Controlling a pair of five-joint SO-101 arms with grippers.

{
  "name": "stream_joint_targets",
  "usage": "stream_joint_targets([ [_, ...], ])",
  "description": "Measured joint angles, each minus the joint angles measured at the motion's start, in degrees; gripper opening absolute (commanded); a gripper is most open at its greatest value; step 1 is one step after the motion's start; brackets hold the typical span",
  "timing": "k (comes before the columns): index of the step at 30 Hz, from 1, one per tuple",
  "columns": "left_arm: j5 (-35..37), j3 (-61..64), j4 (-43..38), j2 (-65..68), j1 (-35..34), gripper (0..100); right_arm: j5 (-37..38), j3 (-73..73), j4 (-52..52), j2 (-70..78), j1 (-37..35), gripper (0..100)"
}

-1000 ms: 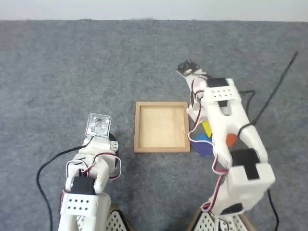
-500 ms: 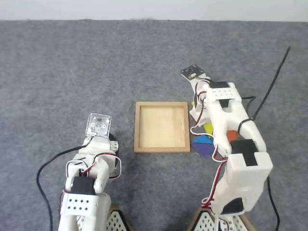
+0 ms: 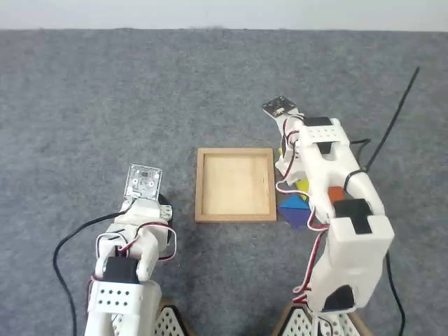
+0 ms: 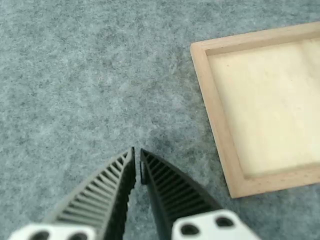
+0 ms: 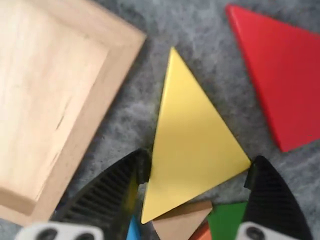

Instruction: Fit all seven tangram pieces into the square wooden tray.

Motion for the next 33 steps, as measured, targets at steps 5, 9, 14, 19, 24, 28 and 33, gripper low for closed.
stream_joint_targets([
  [5, 0.0, 0.0, 0.0, 0.0, 0.0, 2, 0.0, -3.78, 2.73, 2.73, 0.0, 28.6],
  [9, 0.0, 0.0, 0.0, 0.0, 0.0, 2, 0.0, -3.87, 2.81, 2.81, 0.0, 19.9],
  [14, 0.0, 0.0, 0.0, 0.0, 0.0, 2, -1.49, -4.4, 2.81, 2.81, 0.53, 19.9],
  [19, 0.0, 0.0, 0.0, 0.0, 0.0, 2, -1.85, -4.48, 2.9, 2.73, 0.53, 19.9],
  [24, 0.0, 0.0, 0.0, 0.0, 0.0, 2, -3.34, -1.49, 2.9, -0.97, 0.53, 20.0],
  [28, 0.0, 0.0, 0.0, 0.0, 0.0, 2, -3.78, 3.96, 1.76, -5.8, 0.35, 20.3],
  [33, 0.0, 0.0, 0.0, 0.0, 0.0, 2, -3.78, 7.3, -0.97, -11.25, 0.35, 26.7],
])
